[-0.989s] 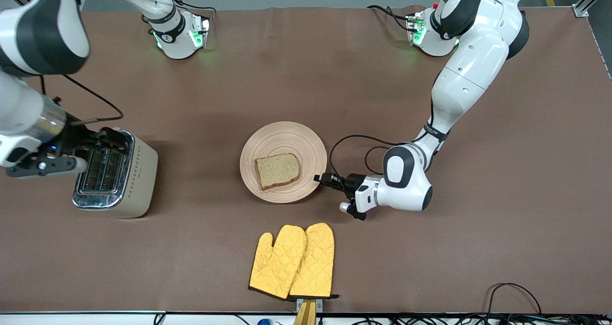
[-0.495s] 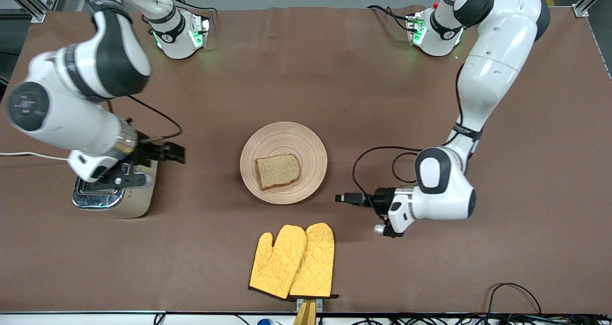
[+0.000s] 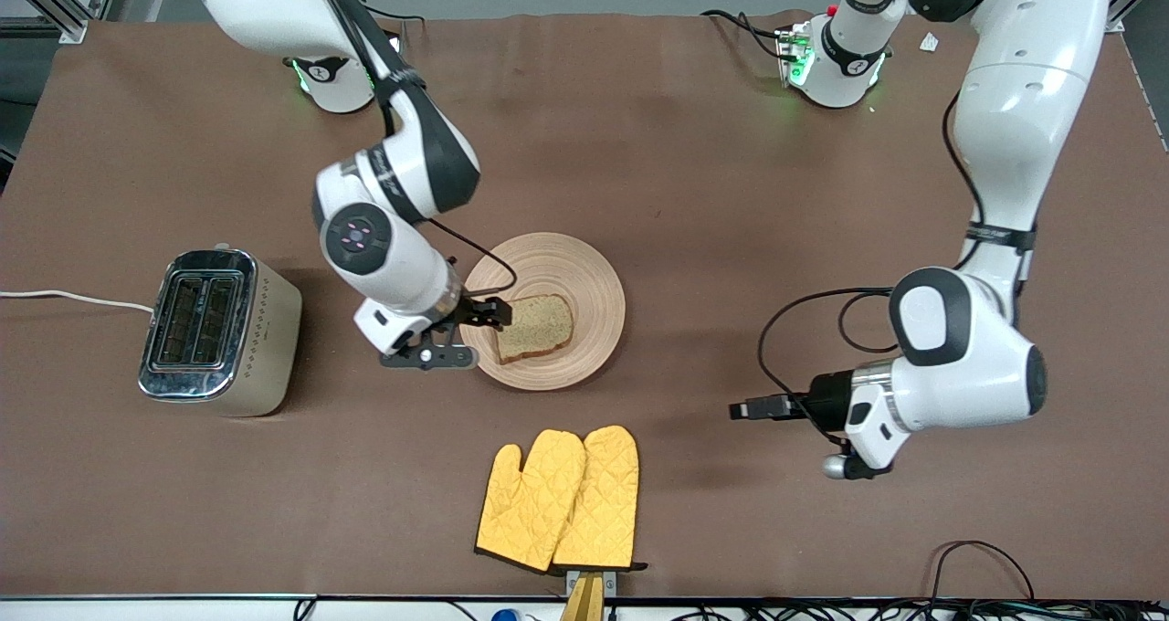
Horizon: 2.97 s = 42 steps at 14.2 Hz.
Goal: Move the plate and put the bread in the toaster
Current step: 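Release the plate with the left gripper while the right gripper reaches the bread, then grasp the bread slice edge with the right gripper while the left gripper withdraws, then lift the bread with the right gripper and lower it into the toaster slot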
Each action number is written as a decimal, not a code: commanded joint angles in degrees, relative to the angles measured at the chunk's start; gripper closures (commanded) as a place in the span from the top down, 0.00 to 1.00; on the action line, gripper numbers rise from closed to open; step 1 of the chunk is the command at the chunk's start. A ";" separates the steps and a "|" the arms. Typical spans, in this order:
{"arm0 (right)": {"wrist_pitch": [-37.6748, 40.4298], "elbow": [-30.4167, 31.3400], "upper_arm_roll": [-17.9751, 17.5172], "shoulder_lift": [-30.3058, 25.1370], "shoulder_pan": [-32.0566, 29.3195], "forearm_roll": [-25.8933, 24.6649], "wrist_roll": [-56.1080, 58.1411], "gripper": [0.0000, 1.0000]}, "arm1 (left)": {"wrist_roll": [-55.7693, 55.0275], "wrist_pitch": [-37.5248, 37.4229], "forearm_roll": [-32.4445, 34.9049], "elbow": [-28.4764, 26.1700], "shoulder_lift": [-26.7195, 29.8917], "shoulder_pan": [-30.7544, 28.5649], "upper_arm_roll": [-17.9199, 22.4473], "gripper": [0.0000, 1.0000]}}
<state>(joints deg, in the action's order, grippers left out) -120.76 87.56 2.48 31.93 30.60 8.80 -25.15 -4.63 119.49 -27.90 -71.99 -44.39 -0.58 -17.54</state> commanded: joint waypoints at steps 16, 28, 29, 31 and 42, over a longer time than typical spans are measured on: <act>-22.76 12.81 0.42 5.51 3.95 0.52 -4.38 0.54 | -6.81 -33.79 35.99 -1.84 28.03 -8.29 0.22 1.00; -15.32 13.43 0.85 0.16 3.68 0.17 -4.82 0.00 | -6.00 -39.24 32.73 -11.68 44.12 -6.19 4.79 1.00; -12.34 12.73 1.03 -1.16 3.25 -0.18 -4.82 0.00 | -6.00 -39.24 32.56 -11.77 44.38 -5.84 5.05 1.00; -4.88 9.67 3.13 -3.19 2.98 -0.45 -4.73 0.00 | -6.00 -38.81 32.03 -13.16 45.26 -4.08 6.80 1.00; 34.70 -5.30 8.41 -5.39 1.40 -42.16 4.05 0.00 | -5.12 -35.73 31.41 -15.11 46.67 -4.51 6.99 1.00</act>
<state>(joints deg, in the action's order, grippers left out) -88.18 81.93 10.84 26.86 32.23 -27.37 -22.62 -10.91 82.81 4.39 -85.59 0.80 -5.26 -10.99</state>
